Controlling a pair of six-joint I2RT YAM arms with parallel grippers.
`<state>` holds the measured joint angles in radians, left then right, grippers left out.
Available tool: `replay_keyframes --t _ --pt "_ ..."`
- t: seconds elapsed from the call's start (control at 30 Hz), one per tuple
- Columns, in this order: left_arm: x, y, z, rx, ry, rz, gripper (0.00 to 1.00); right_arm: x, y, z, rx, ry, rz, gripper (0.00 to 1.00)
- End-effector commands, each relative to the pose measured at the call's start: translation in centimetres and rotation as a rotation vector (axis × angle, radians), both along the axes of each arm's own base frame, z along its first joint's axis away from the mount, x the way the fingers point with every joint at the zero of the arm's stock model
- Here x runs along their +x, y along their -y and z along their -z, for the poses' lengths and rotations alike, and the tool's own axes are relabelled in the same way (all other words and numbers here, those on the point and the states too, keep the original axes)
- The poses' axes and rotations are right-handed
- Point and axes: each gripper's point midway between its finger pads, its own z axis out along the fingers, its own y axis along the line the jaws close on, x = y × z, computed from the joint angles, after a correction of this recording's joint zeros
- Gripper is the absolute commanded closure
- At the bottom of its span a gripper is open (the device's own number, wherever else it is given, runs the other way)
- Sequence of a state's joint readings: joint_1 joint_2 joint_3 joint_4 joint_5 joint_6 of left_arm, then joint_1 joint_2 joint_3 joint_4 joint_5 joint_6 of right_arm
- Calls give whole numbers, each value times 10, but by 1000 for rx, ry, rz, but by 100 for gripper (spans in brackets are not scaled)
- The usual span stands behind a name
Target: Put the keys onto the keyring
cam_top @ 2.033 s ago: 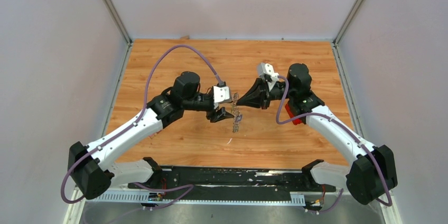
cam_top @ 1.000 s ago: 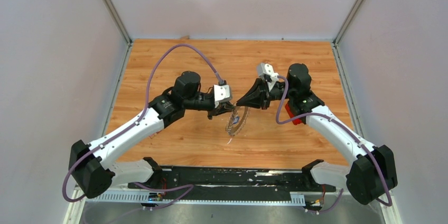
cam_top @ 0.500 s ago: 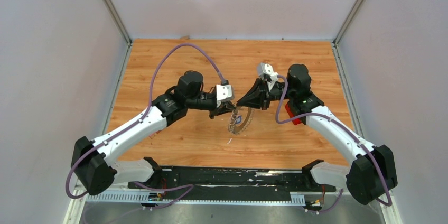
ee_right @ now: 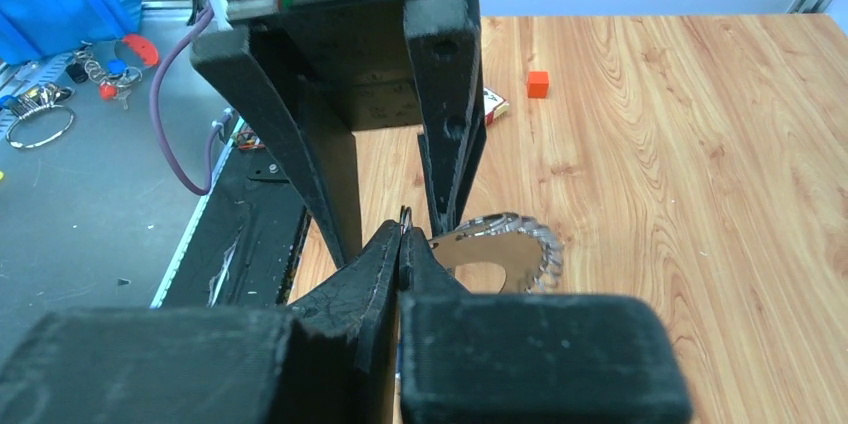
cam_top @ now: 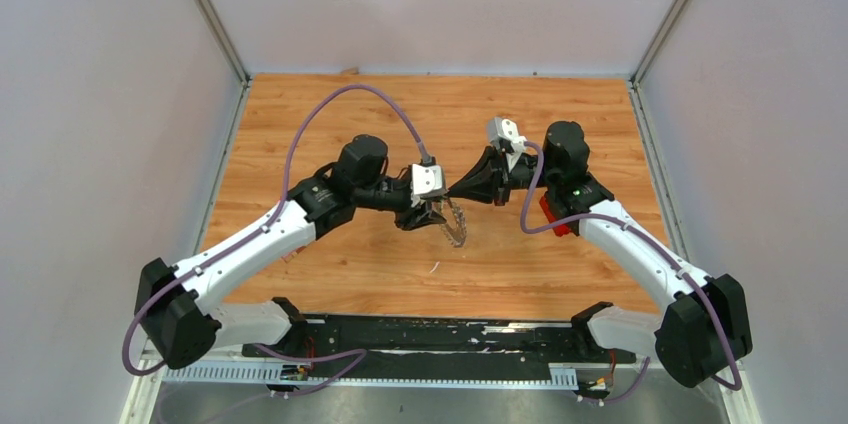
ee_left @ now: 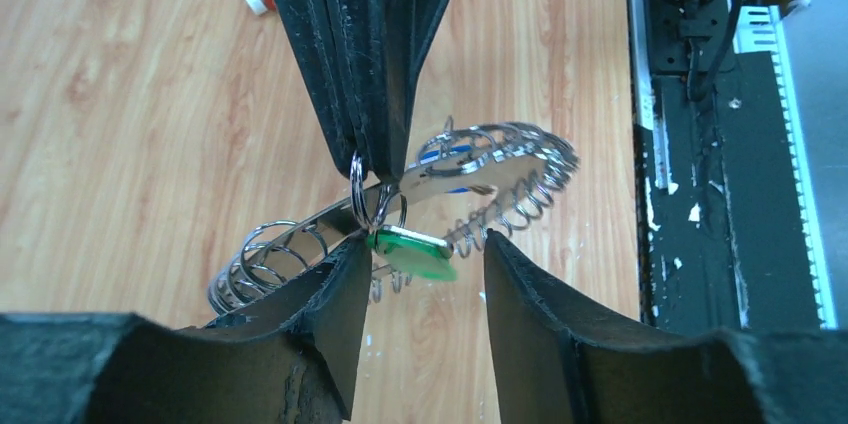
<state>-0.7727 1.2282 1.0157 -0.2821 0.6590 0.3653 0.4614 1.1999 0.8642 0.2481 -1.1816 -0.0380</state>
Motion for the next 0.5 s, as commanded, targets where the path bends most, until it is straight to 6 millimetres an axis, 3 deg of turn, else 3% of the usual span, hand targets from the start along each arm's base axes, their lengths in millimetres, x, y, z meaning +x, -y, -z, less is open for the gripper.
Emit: replay_keyframes --t 0.0,0.1,0.23,0.47 --pt "3 -13 -38 -29 168 -27 43 0 2 -21 38 104 6 100" --pt "4 -23 -45 -10 232 -38 36 -1 2 -21 37 105 -1 100" --pt "1 -25 -60 -19 265 -23 34 -2 2 -20 35 107 -8 100" --pt "10 -10 -69 -39 235 -7 43 -5 2 -21 37 110 -23 100"
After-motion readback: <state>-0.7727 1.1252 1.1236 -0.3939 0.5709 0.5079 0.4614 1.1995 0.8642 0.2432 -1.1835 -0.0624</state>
